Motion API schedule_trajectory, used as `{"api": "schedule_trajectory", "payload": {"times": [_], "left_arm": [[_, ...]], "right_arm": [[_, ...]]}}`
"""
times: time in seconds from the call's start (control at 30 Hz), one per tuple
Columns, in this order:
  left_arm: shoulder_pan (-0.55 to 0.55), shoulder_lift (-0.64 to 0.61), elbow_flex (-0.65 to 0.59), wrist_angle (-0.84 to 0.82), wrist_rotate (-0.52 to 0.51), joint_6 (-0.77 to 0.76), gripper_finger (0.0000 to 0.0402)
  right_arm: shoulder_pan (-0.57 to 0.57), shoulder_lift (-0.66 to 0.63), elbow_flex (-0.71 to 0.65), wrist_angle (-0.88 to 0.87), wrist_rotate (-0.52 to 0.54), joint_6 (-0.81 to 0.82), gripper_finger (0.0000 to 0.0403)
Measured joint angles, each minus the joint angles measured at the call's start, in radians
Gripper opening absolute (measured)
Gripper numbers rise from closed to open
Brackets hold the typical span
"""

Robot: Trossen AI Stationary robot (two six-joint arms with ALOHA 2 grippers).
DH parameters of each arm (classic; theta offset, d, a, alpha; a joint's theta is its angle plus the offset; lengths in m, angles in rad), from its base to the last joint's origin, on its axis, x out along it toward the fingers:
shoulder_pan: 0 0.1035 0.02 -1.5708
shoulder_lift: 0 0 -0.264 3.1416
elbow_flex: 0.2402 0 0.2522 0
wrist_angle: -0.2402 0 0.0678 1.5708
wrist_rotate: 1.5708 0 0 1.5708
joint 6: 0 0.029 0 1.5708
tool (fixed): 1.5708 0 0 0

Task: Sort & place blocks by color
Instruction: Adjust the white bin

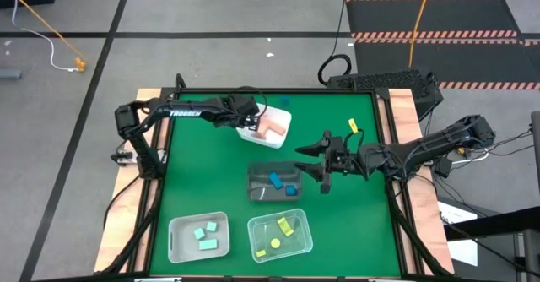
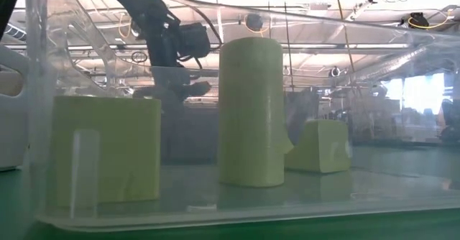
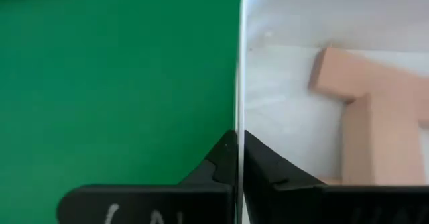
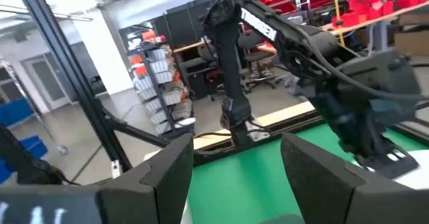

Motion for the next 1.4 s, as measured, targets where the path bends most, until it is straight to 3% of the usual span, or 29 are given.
{"api": "schedule_trajectory", "payload": {"times": [0.23, 0.43, 0.7, 0.9, 1.17, 1.4], "left_arm": [[0.052, -0.071, 0.0, -0.167, -0.05, 0.008, 0.0006], [0.085, -0.1, -0.001, -0.246, -0.09, 0.013, 0.0004], [0.097, -0.1, 0.0, -0.233, -0.12, -0.051, 0.0002], [0.097, -0.095, 0.0, -0.229, -0.146, -0.117, 0.002], [0.089, -0.07, 0.0, -0.207, -0.144, -0.124, 0.0043], [0.097, -0.062, 0.0, -0.183, -0.145, -0.106, 0.0082]], "right_arm": [[-0.066, 0.0, 0.0, -0.109, 0.177, 0.074, 0.0215], [-0.218, 0.0, 0.0, -0.323, 0.164, 0.096, 0.0217], [-0.5, 0.032, 0.0, -0.415, -0.078, 0.058, 0.0217], [-0.669, 0.163, 0.0, -0.391, -0.286, -0.002, 0.0217], [-0.779, 0.327, 0.0, -0.262, -0.447, -0.112, 0.0217], [-0.824, 0.387, 0.0, -0.218, -0.48, -0.259, 0.0217]]}}
